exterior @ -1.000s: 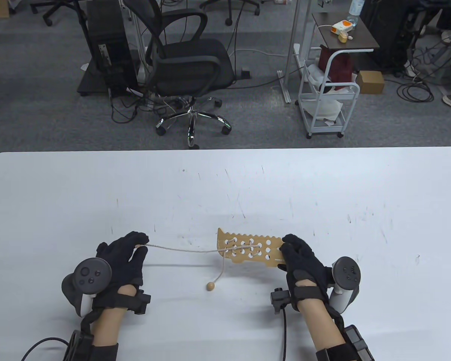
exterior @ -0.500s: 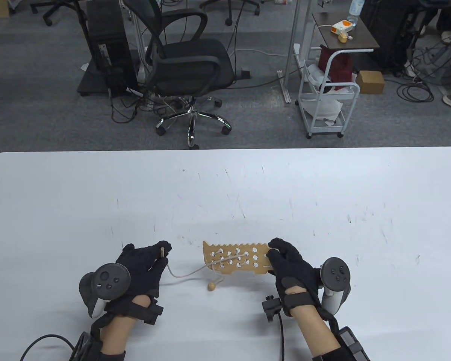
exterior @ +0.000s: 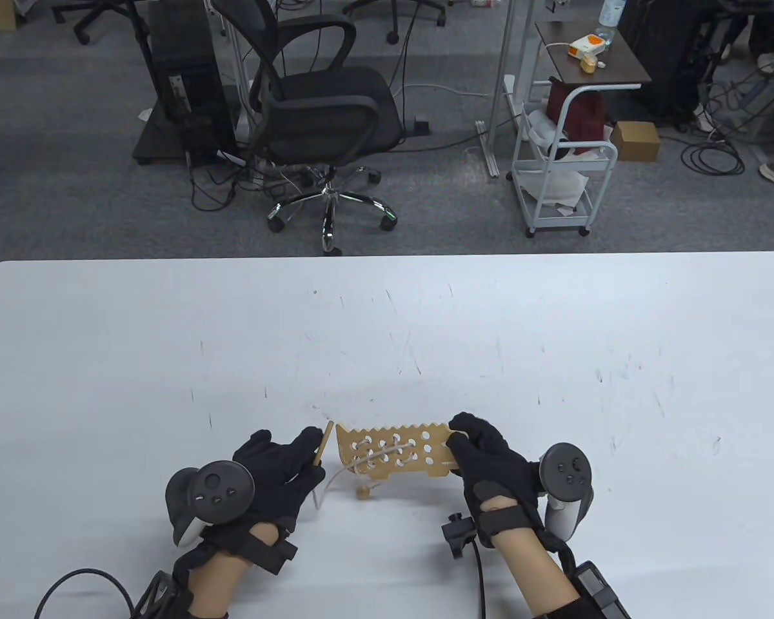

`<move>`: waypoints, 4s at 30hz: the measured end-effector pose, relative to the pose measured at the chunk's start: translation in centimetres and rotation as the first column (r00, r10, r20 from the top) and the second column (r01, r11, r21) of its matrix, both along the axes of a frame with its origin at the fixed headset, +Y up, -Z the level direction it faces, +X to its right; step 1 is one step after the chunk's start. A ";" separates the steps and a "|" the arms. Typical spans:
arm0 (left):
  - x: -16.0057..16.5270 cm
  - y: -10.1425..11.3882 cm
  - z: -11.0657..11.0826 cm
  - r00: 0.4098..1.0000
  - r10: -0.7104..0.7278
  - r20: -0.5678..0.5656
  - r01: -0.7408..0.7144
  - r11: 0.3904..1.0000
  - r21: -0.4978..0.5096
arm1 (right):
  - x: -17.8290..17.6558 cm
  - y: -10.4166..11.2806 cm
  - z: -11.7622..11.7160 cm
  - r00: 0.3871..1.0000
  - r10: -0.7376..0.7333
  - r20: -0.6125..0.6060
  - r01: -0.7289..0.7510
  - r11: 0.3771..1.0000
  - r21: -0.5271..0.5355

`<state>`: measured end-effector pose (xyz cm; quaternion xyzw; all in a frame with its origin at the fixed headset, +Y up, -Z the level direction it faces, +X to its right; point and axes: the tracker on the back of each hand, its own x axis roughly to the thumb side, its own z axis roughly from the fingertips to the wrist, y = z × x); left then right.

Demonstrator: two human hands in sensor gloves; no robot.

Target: Thread rope through all holes on crocodile lacing toy

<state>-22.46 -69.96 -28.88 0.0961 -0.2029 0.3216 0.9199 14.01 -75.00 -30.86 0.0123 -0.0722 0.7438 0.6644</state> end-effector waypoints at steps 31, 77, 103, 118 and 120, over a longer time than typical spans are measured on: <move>3.8 1.1 2.2 0.994 -0.040 0.100 0.033 0.997 0.068 | -3.4 1.9 1.7 0.979 0.187 -0.076 -0.174 0.972 0.158; 4.9 0.1 2.3 0.999 -0.028 0.042 0.022 0.991 0.129 | -5.0 2.6 2.7 0.948 0.307 -0.088 -0.277 0.928 0.250; 4.9 -0.3 1.7 0.998 -0.057 -0.003 0.057 0.992 0.114 | -5.7 2.8 3.1 0.948 0.300 -0.106 -0.261 0.924 0.280; 1.7 1.3 1.6 0.995 0.040 -0.091 -0.025 0.988 0.154 | -3.8 2.5 2.3 0.977 0.206 -0.052 -0.190 0.957 0.219; 1.0 1.5 1.5 0.992 0.067 -0.108 -0.050 0.987 0.152 | -3.5 2.5 2.2 0.981 0.188 -0.043 -0.175 0.962 0.209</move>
